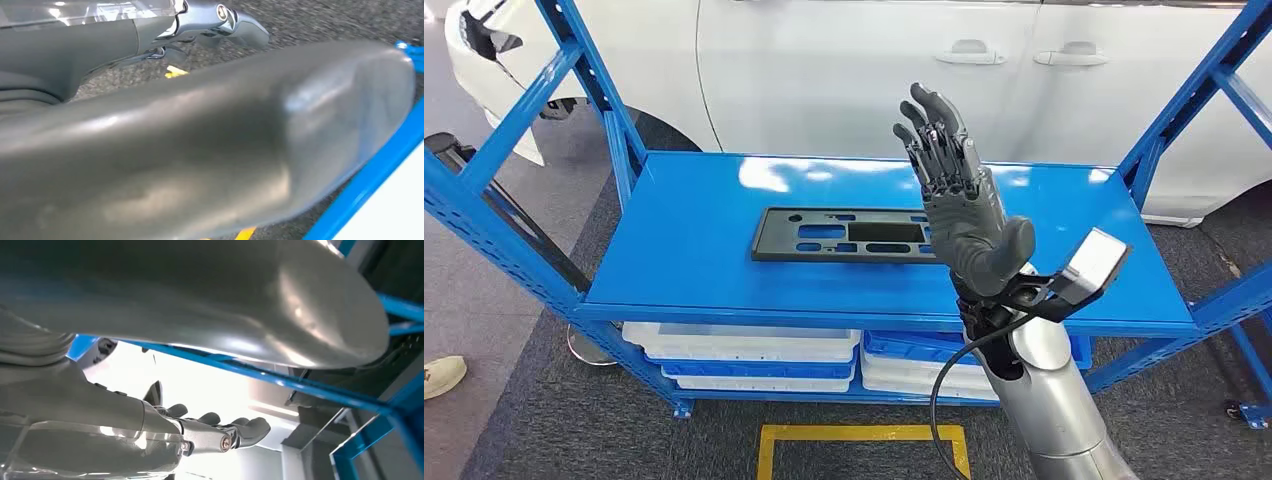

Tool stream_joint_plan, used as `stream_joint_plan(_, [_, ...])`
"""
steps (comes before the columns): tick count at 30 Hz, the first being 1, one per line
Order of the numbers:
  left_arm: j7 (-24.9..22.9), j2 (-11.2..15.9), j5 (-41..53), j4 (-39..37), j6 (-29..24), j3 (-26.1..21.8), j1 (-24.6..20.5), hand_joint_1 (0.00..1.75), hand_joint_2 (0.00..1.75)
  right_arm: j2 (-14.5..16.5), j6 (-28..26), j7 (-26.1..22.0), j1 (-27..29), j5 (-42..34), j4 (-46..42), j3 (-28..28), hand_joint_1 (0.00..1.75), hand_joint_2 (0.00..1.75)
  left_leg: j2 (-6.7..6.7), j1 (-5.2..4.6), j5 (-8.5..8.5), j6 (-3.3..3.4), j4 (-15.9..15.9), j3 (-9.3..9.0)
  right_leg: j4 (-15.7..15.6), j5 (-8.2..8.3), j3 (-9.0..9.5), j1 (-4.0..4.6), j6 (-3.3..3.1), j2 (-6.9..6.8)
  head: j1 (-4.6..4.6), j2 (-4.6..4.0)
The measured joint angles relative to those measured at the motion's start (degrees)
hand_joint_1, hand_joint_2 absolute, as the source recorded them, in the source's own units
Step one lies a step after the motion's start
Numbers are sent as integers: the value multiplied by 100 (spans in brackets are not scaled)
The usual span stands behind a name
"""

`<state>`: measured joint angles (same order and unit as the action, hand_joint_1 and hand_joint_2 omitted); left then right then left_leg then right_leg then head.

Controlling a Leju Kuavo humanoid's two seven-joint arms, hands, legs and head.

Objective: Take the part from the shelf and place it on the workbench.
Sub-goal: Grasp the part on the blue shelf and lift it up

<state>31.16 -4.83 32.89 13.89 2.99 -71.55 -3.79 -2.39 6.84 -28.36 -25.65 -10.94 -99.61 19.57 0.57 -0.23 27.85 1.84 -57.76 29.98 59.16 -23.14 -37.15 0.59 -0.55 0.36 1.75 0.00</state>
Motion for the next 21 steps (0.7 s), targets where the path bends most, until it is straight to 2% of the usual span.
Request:
stream_joint_plan(1, [-1,-5,12,-3,-9,3,-5,0,0,-3,49,52,0,-67,51,-19,0,0,4,-3,17,-17,4,-7,-45,-3,10,10,-11,4,-7,0])
stream_joint_plan(3, [-15,-16,44,-8,-39,13,-10,0,0,-10,192,207,5,-279,191,-63,0,87,7,-8,38,-62,-1,-32,-138,49,36,31,-33,3,-11,1])
stream_joint_plan(5, [-41,-14,62,-8,-85,23,-5,0,0,-19,316,375,7,-494,361,-126,0,175,2,-8,53,-123,-43,-60,-211,58,122,7,-49,-6,-21,1])
stream_joint_plan(6, [-52,-15,62,-8,-110,24,-1,0,0,-23,311,424,6,-507,432,-157,0,175,-6,-8,95,-148,-131,-51,-249,55,175,-11,-63,-5,-19,0])
stream_joint_plan(7, [-65,-16,60,-8,-136,25,-2,0,0,-29,256,457,5,-438,489,-182,0,175,-9,-2,207,-175,-285,14,-277,51,223,-31,-78,-6,-15,0])
stream_joint_plan(8, [-77,-18,56,-8,-162,25,-8,0,0,-40,162,480,7,-299,533,-197,0,175,-14,15,370,-201,-547,151,-294,46,251,-39,-88,-11,-13,0])
stream_joint_plan(10, [-101,-21,50,-8,-203,24,-13,0,0,-91,-123,513,38,175,589,-206,0,175,-15,50,714,-255,-1258,563,-293,23,261,-40,-104,-12,-11,0])
stream_joint_plan(11, [-114,-20,49,-8,-223,24,-6,0,0,-127,-283,526,76,464,604,-206,0,175,-17,72,792,-282,-1520,740,-288,8,266,-43,-100,-10,-11,0])
stream_joint_plan(12, [-129,-18,48,-8,-245,22,4,0,0,-169,-475,533,128,801,612,-204,0,175,-18,91,755,-304,-1595,828,-280,-9,275,-51,-88,-8,-12,0])
stream_joint_plan(13, [-143,-16,48,-8,-267,22,14,0,0,-208,-674,532,190,1135,611,-201,0,175,-20,110,601,-325,-1446,806,-266,-31,289,-63,-69,-5,-11,0])
stream_joint_plan(15, [-158,-13,54,-8,-298,21,24,0,0,-275,-1182,486,317,1919,588,-180,0,175,-23,150,126,-360,-688,521,-216,-87,318,-90,-15,-1,-11,0])
stream_joint_plan(16, [-159,-14,60,-8,-305,21,24,0,0,-301,-1449,456,375,2323,571,-158,0,175,-21,153,5,-357,-354,402,-183,-112,322,-96,15,0,-11,0])
stream_joint_plan(17, [-157,-14,67,-8,-310,21,24,0,0,-328,-1732,422,431,2770,550,-117,0,175,-22,152,-62,-334,-149,325,-157,-131,313,-93,48,3,-14,0])
stream_joint_plan(18, [-152,-15,72,-8,-313,20,28,0,0,-355,-1960,398,488,3160,534,-64,0,175,-21,144,-69,-290,-76,305,-142,-147,307,-87,83,6,-16,0])
stream_joint_plan(19, [-146,-15,78,-8,-315,20,34,0,0,-379,-2147,381,549,3508,524,1,0,175,-22,131,-59,-238,-83,312,-139,-151,306,-80,115,10,-19,0])
stream_joint_plan(21, [-129,-23,94,-8,-316,19,43,0,0,-433,-2402,381,667,4090,519,173,0,175,-28,143,-143,-148,-63,286,-110,-195,307,-86,182,9,-21,0])
